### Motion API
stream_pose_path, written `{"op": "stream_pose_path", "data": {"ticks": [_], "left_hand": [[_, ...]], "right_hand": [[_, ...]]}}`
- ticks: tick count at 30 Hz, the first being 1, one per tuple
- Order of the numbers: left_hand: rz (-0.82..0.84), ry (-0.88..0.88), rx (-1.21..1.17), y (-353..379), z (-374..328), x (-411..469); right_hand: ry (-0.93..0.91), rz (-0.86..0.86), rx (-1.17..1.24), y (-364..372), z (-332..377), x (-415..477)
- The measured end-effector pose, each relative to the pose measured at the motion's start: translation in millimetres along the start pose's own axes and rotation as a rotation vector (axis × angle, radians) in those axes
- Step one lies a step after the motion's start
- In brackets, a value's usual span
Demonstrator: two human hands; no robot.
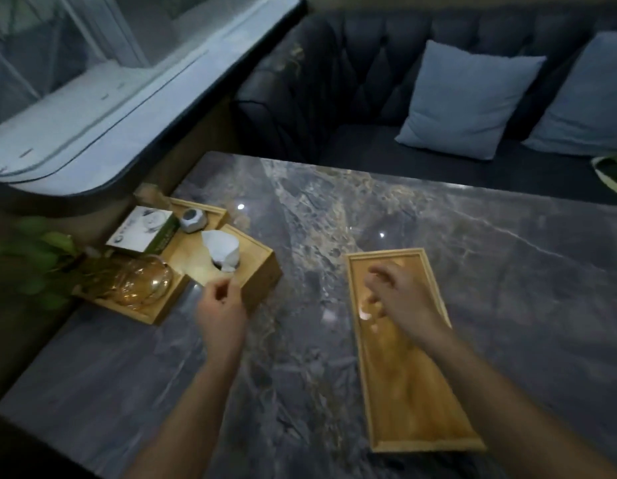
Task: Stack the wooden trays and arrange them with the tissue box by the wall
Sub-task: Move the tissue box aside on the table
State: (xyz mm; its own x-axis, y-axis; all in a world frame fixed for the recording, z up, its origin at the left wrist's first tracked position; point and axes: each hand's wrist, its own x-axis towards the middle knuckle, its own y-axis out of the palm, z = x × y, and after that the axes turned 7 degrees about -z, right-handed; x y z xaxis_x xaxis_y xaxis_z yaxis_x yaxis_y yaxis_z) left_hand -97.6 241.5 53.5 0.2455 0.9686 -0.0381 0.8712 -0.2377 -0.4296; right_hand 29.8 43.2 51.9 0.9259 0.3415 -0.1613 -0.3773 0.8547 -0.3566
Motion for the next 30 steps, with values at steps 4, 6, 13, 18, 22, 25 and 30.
{"op": "stream_pose_path", "data": {"ticks": [4,6,13,18,22,25,30], "left_hand": [[-0.097,-0.072,0.072,-12.9,11.1,66.9],[-0.012,-0.086,0.087,-18.5,17.0,90.4],[0.264,-0.161,0.064,-27.4,38.7,111.1],[0.283,-0.203,-0.023,-24.6,43.8,107.6],[0.421,-0.178,0.019,-29.1,43.0,103.9],[0.623,-0.165,0.162,-42.9,39.5,102.6],[0.976,-0.152,0.526,-77.2,32.4,108.7]], "right_hand": [[-0.057,0.193,-0.116,81.0,32.7,22.7],[-0.005,0.244,-0.123,109.6,41.0,32.3],[0.097,0.330,-0.155,155.1,45.4,63.1],[0.225,0.321,0.015,157.5,42.8,60.9],[0.216,0.304,-0.064,136.4,36.5,57.8],[0.165,0.409,-0.173,113.1,28.0,47.7],[0.154,0.699,-0.329,100.4,27.9,17.6]]}}
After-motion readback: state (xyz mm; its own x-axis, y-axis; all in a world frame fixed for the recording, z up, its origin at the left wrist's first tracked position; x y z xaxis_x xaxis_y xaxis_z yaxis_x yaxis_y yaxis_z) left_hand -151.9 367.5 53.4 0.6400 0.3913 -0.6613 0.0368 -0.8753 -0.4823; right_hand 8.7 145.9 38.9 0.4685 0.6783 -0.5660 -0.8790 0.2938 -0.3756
